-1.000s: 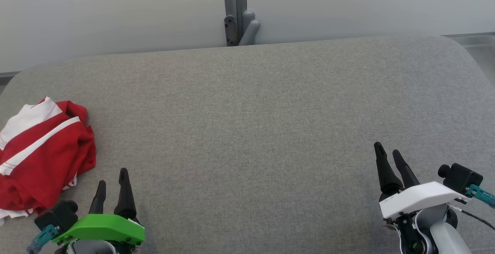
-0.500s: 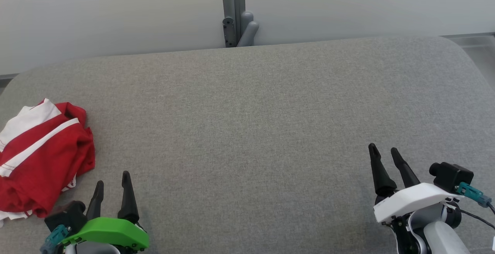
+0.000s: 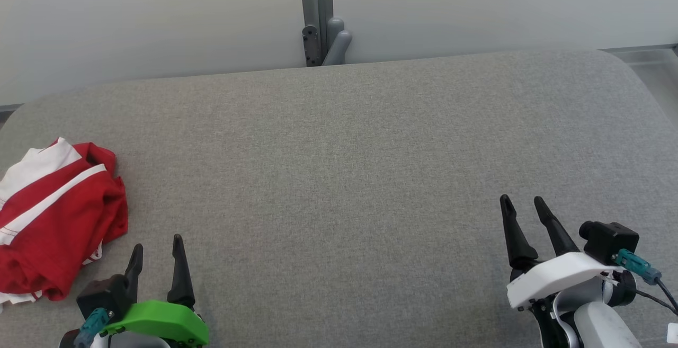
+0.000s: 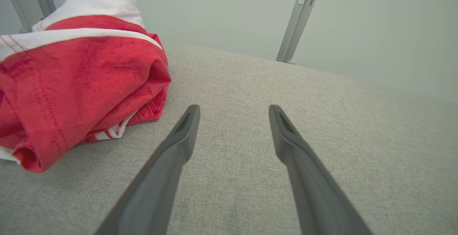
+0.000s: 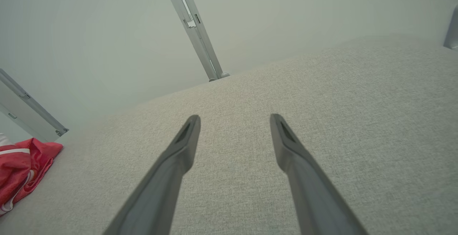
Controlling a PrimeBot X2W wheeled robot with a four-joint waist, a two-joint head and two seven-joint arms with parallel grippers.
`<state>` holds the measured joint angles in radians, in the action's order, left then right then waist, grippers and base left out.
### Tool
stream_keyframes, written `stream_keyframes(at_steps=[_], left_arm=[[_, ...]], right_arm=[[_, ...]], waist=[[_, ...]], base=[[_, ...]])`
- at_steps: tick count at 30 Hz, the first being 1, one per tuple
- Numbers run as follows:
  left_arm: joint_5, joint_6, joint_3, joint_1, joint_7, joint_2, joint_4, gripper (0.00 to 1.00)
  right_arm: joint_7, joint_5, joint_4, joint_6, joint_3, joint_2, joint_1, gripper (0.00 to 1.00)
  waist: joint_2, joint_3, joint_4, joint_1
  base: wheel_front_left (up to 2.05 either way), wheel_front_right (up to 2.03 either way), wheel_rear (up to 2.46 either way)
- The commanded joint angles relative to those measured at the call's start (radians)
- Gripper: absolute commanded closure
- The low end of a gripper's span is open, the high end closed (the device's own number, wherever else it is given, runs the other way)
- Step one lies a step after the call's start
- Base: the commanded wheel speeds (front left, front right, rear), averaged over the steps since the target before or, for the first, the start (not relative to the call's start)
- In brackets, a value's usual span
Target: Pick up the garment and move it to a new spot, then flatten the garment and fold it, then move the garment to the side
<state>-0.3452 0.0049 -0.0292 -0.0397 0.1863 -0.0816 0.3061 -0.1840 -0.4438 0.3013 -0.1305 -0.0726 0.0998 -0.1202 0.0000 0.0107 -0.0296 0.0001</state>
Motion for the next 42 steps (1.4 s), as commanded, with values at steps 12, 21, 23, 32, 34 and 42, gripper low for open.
stream_keyframes(at_steps=[12, 21, 23, 32, 34, 42], left_arm=[[0.108, 0.004, 0.003, 0.019, 0.031, -0.004, 0.006, 0.0], [0.178, 0.003, 0.012, 0.021, 0.049, 0.001, 0.015, 0.0], [0.195, 0.002, 0.012, 0.021, 0.052, 0.003, 0.017, 0.0], [0.254, 0.015, 0.029, 0.021, 0.069, 0.012, 0.017, 0.0], [0.266, 0.013, 0.034, 0.018, 0.073, 0.014, 0.021, 0.0], [0.275, 0.027, 0.068, 0.013, 0.079, 0.022, 0.03, 0.0]], right_arm=[[-0.033, 0.104, -0.001, 0.0, -0.016, 0.005, -0.009, 0.0], [-0.052, 0.171, 0.006, 0.0, -0.005, 0.008, -0.002, 0.0], [-0.054, 0.185, 0.005, 0.0, -0.004, 0.007, -0.004, 0.0], [-0.07, 0.249, 0.008, 0.0, -0.015, 0.013, -0.013, 0.0], [-0.075, 0.258, 0.006, 0.0, -0.022, 0.016, -0.022, 0.0], [-0.082, 0.28, 0.004, 0.0, -0.069, 0.022, -0.039, 0.0]], waist=[[0.0, -0.001, -0.009, 0.0], [0.0, 0.007, -0.006, -0.0001], [0.0, 0.008, -0.004, -0.0001], [0.0, 0.02, 0.014, -0.0001], [0.0, 0.025, 0.029, -0.0001], [0.0, 0.032, 0.18, -0.0001]], base=[[0.0, 0.0, 0.0], [0.0, 0.0, 0.0], [0.0, 0.0, 0.0], [0.0, 0.0, 0.0], [0.0, 0.0, 0.0], [0.0, 0.0, 0.0]])
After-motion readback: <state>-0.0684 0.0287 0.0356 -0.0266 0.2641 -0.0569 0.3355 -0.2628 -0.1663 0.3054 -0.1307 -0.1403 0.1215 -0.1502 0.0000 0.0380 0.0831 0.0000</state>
